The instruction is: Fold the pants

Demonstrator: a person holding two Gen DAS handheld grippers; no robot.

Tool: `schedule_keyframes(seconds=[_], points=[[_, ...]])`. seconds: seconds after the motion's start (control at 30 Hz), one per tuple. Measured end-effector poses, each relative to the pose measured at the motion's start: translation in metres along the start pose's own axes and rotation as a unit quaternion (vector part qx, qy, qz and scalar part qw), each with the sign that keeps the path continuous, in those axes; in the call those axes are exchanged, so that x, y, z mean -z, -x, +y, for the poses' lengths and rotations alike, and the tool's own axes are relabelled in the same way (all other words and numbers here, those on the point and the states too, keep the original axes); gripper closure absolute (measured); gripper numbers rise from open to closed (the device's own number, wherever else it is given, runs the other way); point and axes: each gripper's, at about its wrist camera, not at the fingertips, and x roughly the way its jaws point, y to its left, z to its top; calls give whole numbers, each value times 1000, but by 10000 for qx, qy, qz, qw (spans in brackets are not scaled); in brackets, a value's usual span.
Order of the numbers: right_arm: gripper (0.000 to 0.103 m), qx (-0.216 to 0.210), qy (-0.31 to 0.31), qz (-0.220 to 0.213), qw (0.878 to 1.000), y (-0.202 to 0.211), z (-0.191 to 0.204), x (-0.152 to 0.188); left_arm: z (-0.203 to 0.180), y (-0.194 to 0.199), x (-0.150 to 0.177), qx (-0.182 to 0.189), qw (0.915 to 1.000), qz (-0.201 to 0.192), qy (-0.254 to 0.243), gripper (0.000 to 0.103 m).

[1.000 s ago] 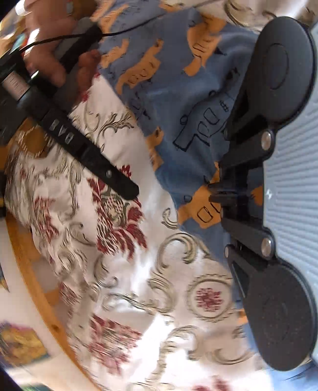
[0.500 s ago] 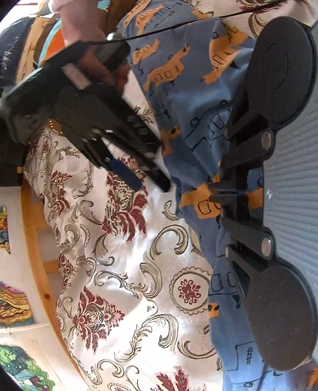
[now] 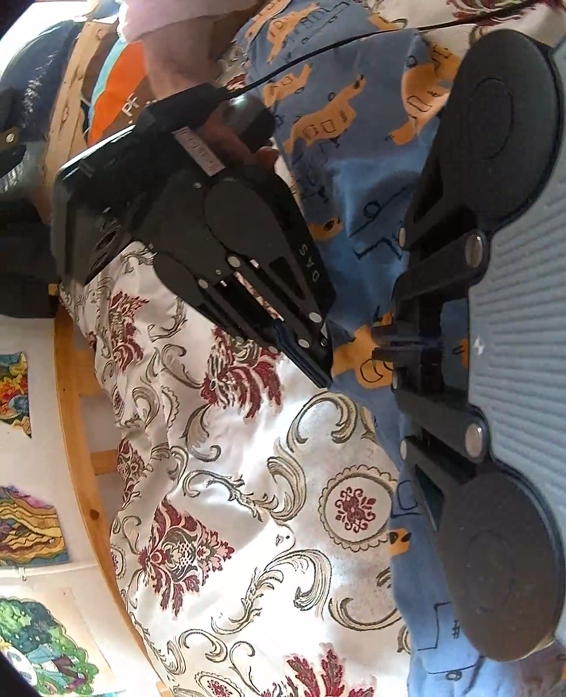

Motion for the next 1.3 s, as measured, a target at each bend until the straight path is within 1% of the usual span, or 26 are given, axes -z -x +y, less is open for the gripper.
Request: schedule_keyframes(seconds=[0.13, 0.2, 0.23, 0.27, 0.3, 0.33, 0.37, 0.43, 0.5, 0.57, 0.63, 0.7, 0.77, 0.8, 0.83, 0.9, 0.93, 0.97, 1.0, 1.03, 1.07, 1.1, 1.17, 1.23, 1.27, 1.3], points=[[100, 498, -139, 16, 9987, -3, -7, 0, 7, -10, -1, -125, 9996, 34, 257, 100], [99, 731, -302, 111, 9968, -8, -15, 1, 15, -13, 2, -161, 9984, 165, 521, 96], [96, 795, -352, 125, 9961, -9, -18, 2, 21, -12, 5, -132, 9974, 195, 680, 90], [90, 869, -368, 133, 9955, -10, -19, 3, 27, -8, 8, -101, 9963, 212, 831, 80], [73, 956, -387, 128, 9946, -8, -19, 3, 34, -3, 12, -129, 9952, 235, 937, 74], [61, 1052, -416, 118, 9935, -5, -19, 3, 40, 2, 16, -299, 9943, 271, 985, 63], [58, 1127, -456, 97, 9925, -1, -20, 4, 45, 8, 21, -538, 9929, 309, 1013, 61], [58, 1366, -624, 76, 9886, 10, -22, 4, 60, 20, 34, -883, 9883, 435, 1163, 63], [58, 1806, -552, 36, 9820, 27, -10, 7, 75, 37, 45, -944, 9843, 445, 1421, 72], [58, 1787, -695, -94, 9814, 46, 13, 13, 81, 50, 48, -1217, 9824, 500, 1322, 90], [56, 1784, -836, -68, 9804, 57, 42, 23, 84, 58, 51, -1449, 9815, 535, 1131, 96], [51, 1964, -742, 273, 9773, 54, 67, 38, 90, 65, 52, -1363, 9817, 594, 1190, 97], [50, 2509, -639, 652, 9637, 47, 79, 59, 96, 70, 50, -1292, 9825, 666, 1162, 99], [49, 2749, -746, 657, 9563, 51, 79, 69, 99, 72, 49, -1269, 9828, 702, 1140, 99], [43, 2882, -986, 570, 9508, 60, 76, 77, 100, 75, 48, -1244, 9826, 732, 1165, 99], [37, 3378, -1515, 430, 9279, 81, 71, 85, 98, 82, 42, -1336, 9805, 805, 1195, 99], [38, 3705, -1586, 328, 9146, 90, 74, 86, 93, 87, 39, -1458, 9795, 783, 1145, 96], [38, 3898, -1646, 204, 9058, 100, 80, 86, 86, 93, 36, -1603, 9782, 710, 1112, 74], [38, 3766, -1757, 7, 9095, 109, 88, 87, 79, 96, 33, -1642, 9782, 605, 1116, 61], [38, 3568, -1888, -163, 9148, 116, 96, 88, 70, 100, 30, -1606, 9793, 459, 1142, 36], [37, 3319, -2007, -278, 9213, 119, 109, 91, 60, 102, 29, -1544, 9809, 302, 1143, 26], [36, 3149, -1996, -264, 9275, 117, 120, 95, 48, 99, 28, -1476, 9829, 265, 1064, 26], [35, 3191, -1801, -18, 9305, 110, 138, 108, 28, 83, 29, -1487, 9850, 552, 678, 28], [35, 3512, -1657, 364, 9208, 105, 149, 129, 20, 60, 42, -1943, 9754, 1009, 264, 32], [33, 3684, -1678, 369, 9136, 110, 153, 141, 22, 51, 51, -2096, 9699, 1237, 101, 38], [25, 3877, -1794, 343, 9035, 121, 153, 153, 22, 52, 60, -2079, 9710, 1176, -116, 38]])
